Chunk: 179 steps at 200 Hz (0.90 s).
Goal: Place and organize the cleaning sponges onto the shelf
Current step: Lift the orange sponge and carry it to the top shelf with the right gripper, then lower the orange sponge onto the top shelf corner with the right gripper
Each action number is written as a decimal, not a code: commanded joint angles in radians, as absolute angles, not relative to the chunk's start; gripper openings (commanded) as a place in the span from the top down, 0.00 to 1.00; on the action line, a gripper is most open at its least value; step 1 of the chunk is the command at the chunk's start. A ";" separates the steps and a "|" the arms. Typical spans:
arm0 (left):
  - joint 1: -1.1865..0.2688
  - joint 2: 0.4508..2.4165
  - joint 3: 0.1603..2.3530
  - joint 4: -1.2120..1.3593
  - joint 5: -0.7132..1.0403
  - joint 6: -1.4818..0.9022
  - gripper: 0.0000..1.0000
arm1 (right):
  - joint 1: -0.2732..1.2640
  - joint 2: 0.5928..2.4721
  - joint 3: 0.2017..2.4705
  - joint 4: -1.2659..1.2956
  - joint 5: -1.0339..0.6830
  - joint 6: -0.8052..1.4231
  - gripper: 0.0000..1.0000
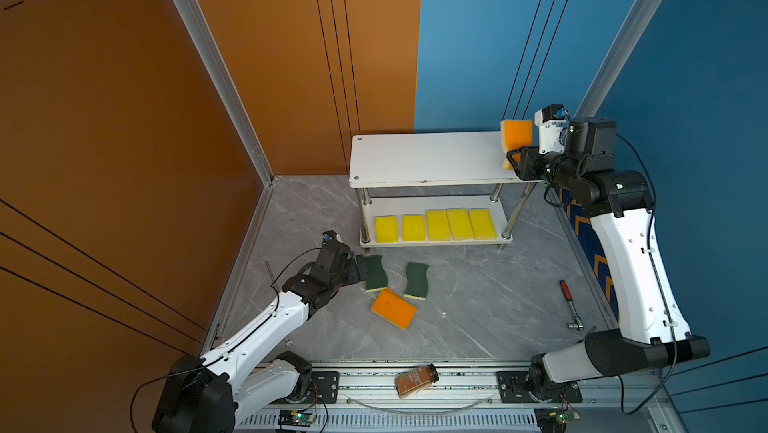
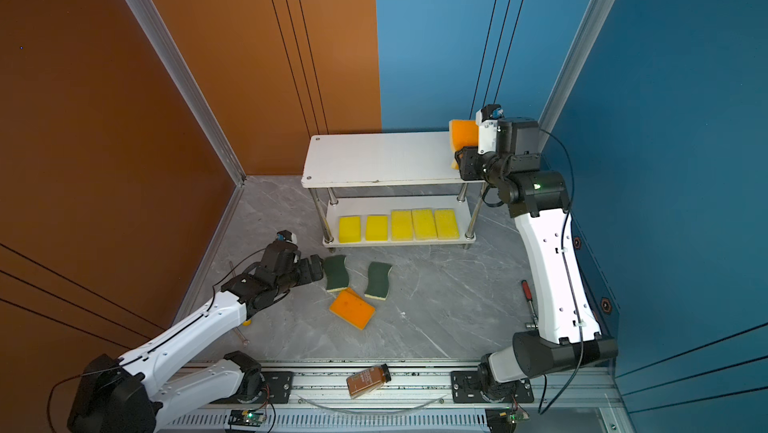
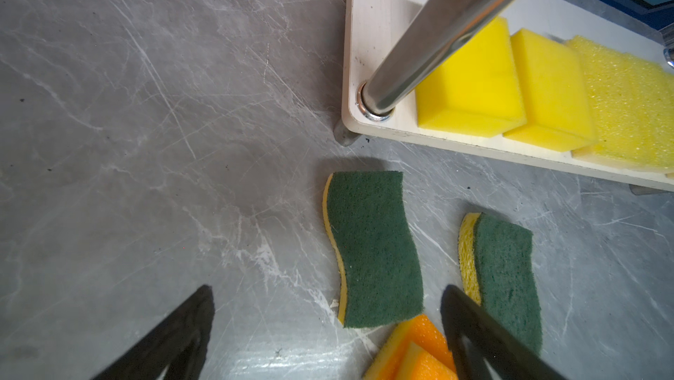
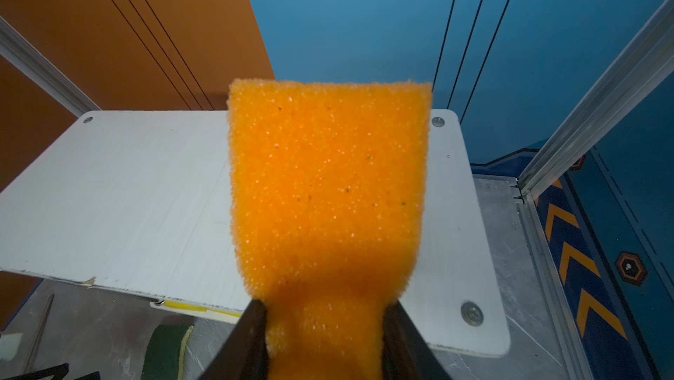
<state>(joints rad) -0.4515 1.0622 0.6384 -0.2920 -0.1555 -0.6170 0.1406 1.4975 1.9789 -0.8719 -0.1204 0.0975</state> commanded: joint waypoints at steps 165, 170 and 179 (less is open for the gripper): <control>-0.439 1.101 0.672 -0.307 -0.133 -0.607 0.02 | 0.176 1.619 1.967 -0.851 0.009 0.070 0.47; -0.438 1.101 0.672 -0.308 -0.133 -0.608 0.02 | 0.178 1.623 1.967 -0.852 0.011 0.070 0.47; -0.439 1.103 0.672 -0.309 -0.134 -0.609 0.02 | 0.180 1.630 1.967 -0.851 0.015 0.069 0.47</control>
